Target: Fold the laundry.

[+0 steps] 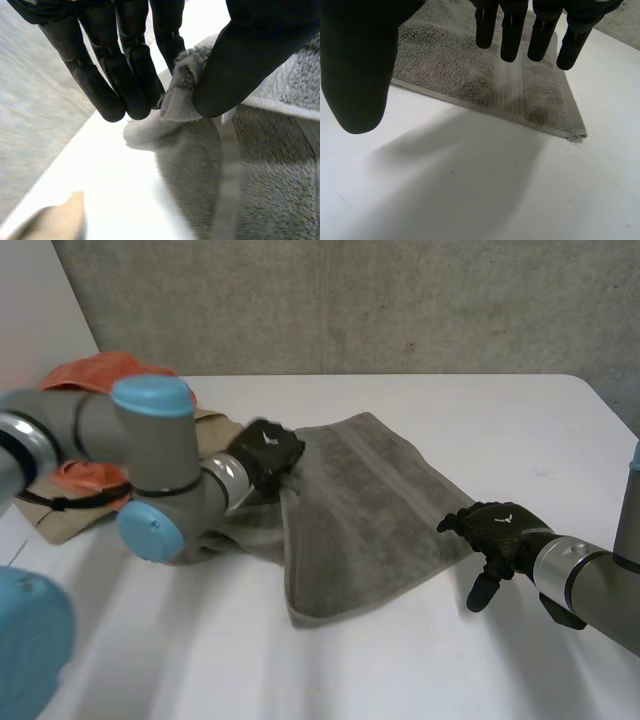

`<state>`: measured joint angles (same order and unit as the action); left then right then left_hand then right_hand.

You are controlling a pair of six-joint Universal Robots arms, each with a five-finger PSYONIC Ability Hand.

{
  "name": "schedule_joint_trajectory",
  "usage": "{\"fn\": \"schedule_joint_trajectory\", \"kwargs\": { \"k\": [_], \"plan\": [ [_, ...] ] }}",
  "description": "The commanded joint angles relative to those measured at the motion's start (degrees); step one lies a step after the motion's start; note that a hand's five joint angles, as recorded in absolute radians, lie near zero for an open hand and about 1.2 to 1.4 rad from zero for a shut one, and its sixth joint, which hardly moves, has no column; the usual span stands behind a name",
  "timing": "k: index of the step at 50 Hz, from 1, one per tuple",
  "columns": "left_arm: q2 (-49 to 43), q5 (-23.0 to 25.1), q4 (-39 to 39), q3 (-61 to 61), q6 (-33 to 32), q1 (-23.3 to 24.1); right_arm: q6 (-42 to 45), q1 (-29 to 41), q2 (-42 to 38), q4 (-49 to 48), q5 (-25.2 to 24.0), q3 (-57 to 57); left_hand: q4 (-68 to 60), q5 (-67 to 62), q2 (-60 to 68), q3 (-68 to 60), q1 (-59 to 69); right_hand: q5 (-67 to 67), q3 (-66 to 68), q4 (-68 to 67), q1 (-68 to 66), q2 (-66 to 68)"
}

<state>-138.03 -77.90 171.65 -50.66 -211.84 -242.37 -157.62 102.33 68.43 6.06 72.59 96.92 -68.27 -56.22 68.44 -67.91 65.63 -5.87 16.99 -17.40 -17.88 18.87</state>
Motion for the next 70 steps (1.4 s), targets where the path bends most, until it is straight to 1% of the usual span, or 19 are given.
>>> {"fn": "schedule_joint_trajectory", "kwargs": {
  "k": [1, 6, 9, 15, 20, 25, 29, 30, 31, 33, 38, 42, 45, 46, 51, 55, 62, 67, 70],
  "plan": [
    [21.7, -3.2, 0.1, -15.4, -6.9, 1.0, -2.3, 1.8, -0.8, 0.3, 1.1, -1.5, -11.7, -13.8, 11.6, -12.1, 14.4, 2.5, -3.6, 4.0, 4.5, -5.5],
    [33.4, -4.0, -0.5, -20.8, -17.2, 1.2, -9.4, 5.0, -2.0, 0.3, 3.8, -2.9, -11.7, -13.8, 11.6, -12.1, 14.4, 5.9, -7.0, 7.4, 7.9, -8.9],
    [38.2, -5.2, -2.8, -20.7, -20.2, 1.4, -14.2, 7.3, -2.8, 0.0, 5.4, -4.0, -11.7, -13.8, 11.6, -12.1, 14.4, 5.9, -7.0, 7.4, 7.9, -8.9],
    [43.5, -6.2, -6.7, -16.6, -18.6, 2.2, -22.5, 12.5, -5.6, -2.7, 10.0, -7.7, -11.7, -13.8, 11.6, -12.1, 14.4, 5.9, -7.0, 7.4, 7.9, -8.9],
    [44.5, -7.1, -9.5, -12.5, -16.0, 3.6, -25.2, 16.4, -9.6, -7.4, 17.2, -12.4, -11.7, -13.8, 11.6, -12.1, 14.4, 5.9, -7.0, 7.4, 7.9, -8.9],
    [45.6, -8.1, -10.5, -9.8, -13.1, 4.9, -25.4, 18.9, -14.2, -9.0, 21.4, -16.9, -11.7, -13.8, 11.6, -12.1, 14.4, 5.9, -7.0, 7.4, 7.9, -8.9],
    [46.9, -9.5, -9.8, -8.1, -11.3, 5.5, -25.1, 19.7, -18.2, -8.7, 21.9, -20.0, -11.7, -13.8, 11.6, -12.1, 14.4, -6.9, 5.8, -5.3, -4.9, 3.9],
    [47.1, -10.0, -9.6, -7.7, -11.0, 5.4, -24.9, 19.7, -18.7, -8.3, 21.9, -20.3, -11.7, -13.8, 11.6, -12.1, 14.4, -15.4, 14.3, -13.9, -13.4, 12.4],
    [47.4, -10.8, -9.0, -7.1, -10.4, 5.3, -24.7, 19.7, -19.0, -7.9, 22.1, -20.4, -11.7, -13.8, 11.6, -12.1, 14.4, -42.3, 41.2, -40.8, -40.3, 39.3],
    [47.7, -11.4, -8.4, -6.8, -10.1, 5.1, -24.1, 19.4, -18.7, -7.7, 22.2, -20.1, -11.7, -13.8, 11.6, -12.1, 14.4, -64.0, 62.9, -62.5, -62.0, 61.0],
    [48.4, -12.2, -7.0, -8.6, -8.7, 1.9, -20.7, 14.0, -9.7, -8.6, 24.7, -16.6, -11.7, -13.8, 11.6, -12.1, 14.4, -64.1, 63.0, -62.6, -62.1, 61.1],
    [48.4, -10.7, -6.4, -13.9, -6.7, -3.8, -10.3, 7.6, 3.3, -10.5, 21.5, -13.4, -11.7, -13.8, 11.6, -12.1, 14.4, -64.1, 63.0, -62.6, -62.1, 61.1],
    [48.3, -7.3, -6.3, -20.2, -4.6, -8.9, 2.5, 3.1, 10.3, -7.3, 14.6, -12.5, -11.7, -13.8, 11.6, -12.1, 14.4, -64.1, 63.0, -62.6, -62.1, 61.1],
    [48.1, -5.2, -6.2, -23.2, -2.7, -11.0, 7.8, 1.6, 12.5, -4.0, 10.6, -12.5, -11.7, -13.8, 11.6, -12.1, 14.4, -64.1, 63.0, -62.6, -62.1, 61.1],
    [41.5, 0.9, -3.8, -31.1, 3.8, -13.7, 10.2, 1.3, 12.7, 6.3, 3.4, -14.7, -11.7, -13.8, 11.6, -12.1, 14.4, -64.1, 63.0, -62.6, -62.1, 61.1],
    [34.3, 0.8, 1.4, -33.9, 9.2, -13.8, 9.4, 1.7, 8.0, 11.2, 3.2, -16.1, -11.7, -13.8, 11.6, -12.1, 14.4, -64.1, 63.0, -62.6, -62.1, 61.1],
    [20.9, -1.0, 9.8, -32.1, 14.5, -12.2, 10.4, 2.2, 0.4, 10.6, 4.1, -19.5, -11.7, -13.8, 11.6, -12.1, 14.4, -64.1, 63.0, -62.6, -62.1, 61.1],
    [14.7, -2.3, 15.8, -20.7, 14.7, -10.4, 14.2, 2.9, -5.3, 6.3, 5.4, -26.8, -11.7, -13.8, 11.6, -12.1, 14.4, -64.1, 63.0, -62.6, -62.1, 61.1],
    [12.9, -3.6, 19.9, -9.3, 15.3, -10.0, 15.8, 3.5, -7.9, 1.2, 9.1, -34.8, -11.7, -13.8, 11.6, -12.1, 14.4, -64.1, 63.0, -62.6, -62.1, 61.1]
  ]
}}
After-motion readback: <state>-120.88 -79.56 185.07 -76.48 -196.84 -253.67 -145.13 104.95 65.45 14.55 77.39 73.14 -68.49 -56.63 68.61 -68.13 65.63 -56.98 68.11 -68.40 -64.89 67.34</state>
